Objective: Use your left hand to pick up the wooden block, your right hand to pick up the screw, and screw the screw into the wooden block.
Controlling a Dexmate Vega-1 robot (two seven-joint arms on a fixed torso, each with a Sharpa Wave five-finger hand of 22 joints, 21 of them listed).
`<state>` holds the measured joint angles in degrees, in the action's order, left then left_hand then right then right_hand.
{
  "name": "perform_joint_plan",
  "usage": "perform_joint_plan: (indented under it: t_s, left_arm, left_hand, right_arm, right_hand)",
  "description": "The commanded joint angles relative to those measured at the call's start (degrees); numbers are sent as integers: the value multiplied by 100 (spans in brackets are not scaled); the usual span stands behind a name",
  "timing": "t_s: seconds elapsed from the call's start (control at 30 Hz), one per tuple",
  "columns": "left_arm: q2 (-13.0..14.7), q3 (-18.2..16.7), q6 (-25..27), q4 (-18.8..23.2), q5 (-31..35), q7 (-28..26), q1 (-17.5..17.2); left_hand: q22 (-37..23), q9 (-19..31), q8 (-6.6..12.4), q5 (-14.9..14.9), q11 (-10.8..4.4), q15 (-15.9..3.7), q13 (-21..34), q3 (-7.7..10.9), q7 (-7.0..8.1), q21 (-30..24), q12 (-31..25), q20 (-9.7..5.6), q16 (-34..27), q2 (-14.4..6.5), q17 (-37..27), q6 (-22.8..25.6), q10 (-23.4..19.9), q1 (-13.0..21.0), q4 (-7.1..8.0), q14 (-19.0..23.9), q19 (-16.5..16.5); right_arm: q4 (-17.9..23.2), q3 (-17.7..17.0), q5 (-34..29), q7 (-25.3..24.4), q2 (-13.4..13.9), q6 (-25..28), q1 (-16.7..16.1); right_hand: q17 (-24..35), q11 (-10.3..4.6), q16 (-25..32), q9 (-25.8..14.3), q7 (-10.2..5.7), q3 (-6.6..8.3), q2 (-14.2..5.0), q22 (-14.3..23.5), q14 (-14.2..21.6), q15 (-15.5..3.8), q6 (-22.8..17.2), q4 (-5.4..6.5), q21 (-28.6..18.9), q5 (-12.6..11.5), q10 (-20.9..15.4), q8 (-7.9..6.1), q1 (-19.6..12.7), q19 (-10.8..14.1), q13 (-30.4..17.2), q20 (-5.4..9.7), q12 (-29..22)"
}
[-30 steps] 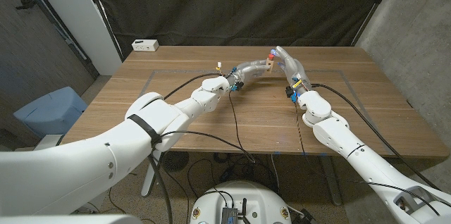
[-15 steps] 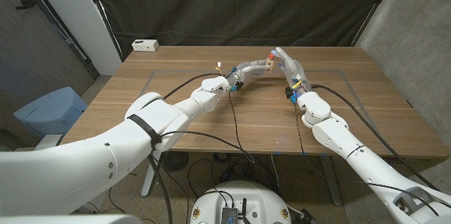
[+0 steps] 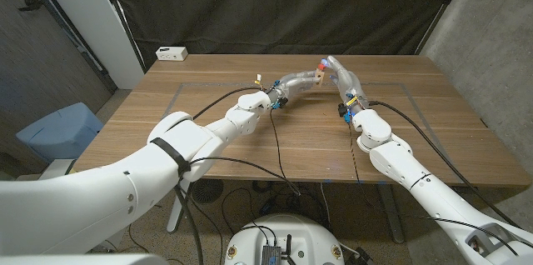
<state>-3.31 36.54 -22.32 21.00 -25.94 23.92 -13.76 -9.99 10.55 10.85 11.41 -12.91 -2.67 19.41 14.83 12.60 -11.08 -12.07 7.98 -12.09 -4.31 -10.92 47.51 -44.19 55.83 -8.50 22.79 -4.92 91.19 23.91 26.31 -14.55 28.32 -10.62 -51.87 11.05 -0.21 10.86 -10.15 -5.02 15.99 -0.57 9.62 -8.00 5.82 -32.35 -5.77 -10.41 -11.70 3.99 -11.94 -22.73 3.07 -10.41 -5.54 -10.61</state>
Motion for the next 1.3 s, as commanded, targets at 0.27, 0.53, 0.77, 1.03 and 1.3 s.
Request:
perform_joint_plan:
  t_s: [0.27, 0.53, 0.77, 1.03, 1.3]
  left_arm:
    - [-8, 10, 63, -11, 14, -23, 17]
    - [-26, 29, 195, -35, 30, -97, 74]
    - [-50, 50, 336, -53, 38, -158, 126]
    - [-49, 63, 386, -57, 38, -185, 151]
    - [-45, 65, 412, -60, 31, -199, 159]
  left_hand:
    - [-24, 30, 52, 29, 27, -372, 17, 54, -7, -22, -30, -17, -2, 7, -21, 56, 11, -24, -5, -4, 32]
    - [-24, 30, 50, 28, 28, -367, 16, 59, -5, -23, -29, -2, -3, 5, -20, 52, 13, -18, -10, -4, 31]
    - [-24, 30, 52, 27, 28, -366, 16, 59, -6, -24, -30, -9, -3, 10, -19, 57, 12, -21, -10, -3, 29]
    - [-24, 30, 52, 27, 28, -368, 15, 61, -6, -23, -29, -13, -3, 5, -21, 58, 13, -25, -7, -6, 32]
    - [-24, 30, 51, 26, 28, -366, 15, 61, -5, -22, -28, -5, -4, 1, -23, 54, 15, -34, -2, -7, 38]
  right_arm:
    - [57, -87, -30, -104, 23, -11, -21]
    - [-32, -73, 21, -46, 2, 16, 24]
    - [-117, -41, 75, 27, -17, 41, 57]
    - [-229, -3, 107, 74, -53, 53, 108]
    - [-294, 8, 124, 70, -82, 49, 136]
  right_hand:
    - [18, -45, 60, -15, 17, 16, -50, 10, 4, -28, -24, -60, -46, -44, 3, 29, 14, 33, -6, -27, -29]
    - [17, -41, 59, -16, 32, 15, -51, 10, 1, -28, -1, -67, -46, -44, 5, 50, 18, 33, -6, -30, -29]
    - [17, -66, 54, -15, 3, 12, -50, 11, -21, -24, 89, -75, -42, -42, 32, 100, 29, 26, -6, -34, -20]
    - [20, -87, 41, -12, -24, 5, -50, 11, -68, -34, 132, -79, -35, -41, 78, 125, 48, 6, -5, -19, -6]
    - [23, -93, 42, -10, -32, -1, -53, 11, -85, -38, 193, -81, -35, -40, 107, 152, 67, 2, -5, -8, 0]
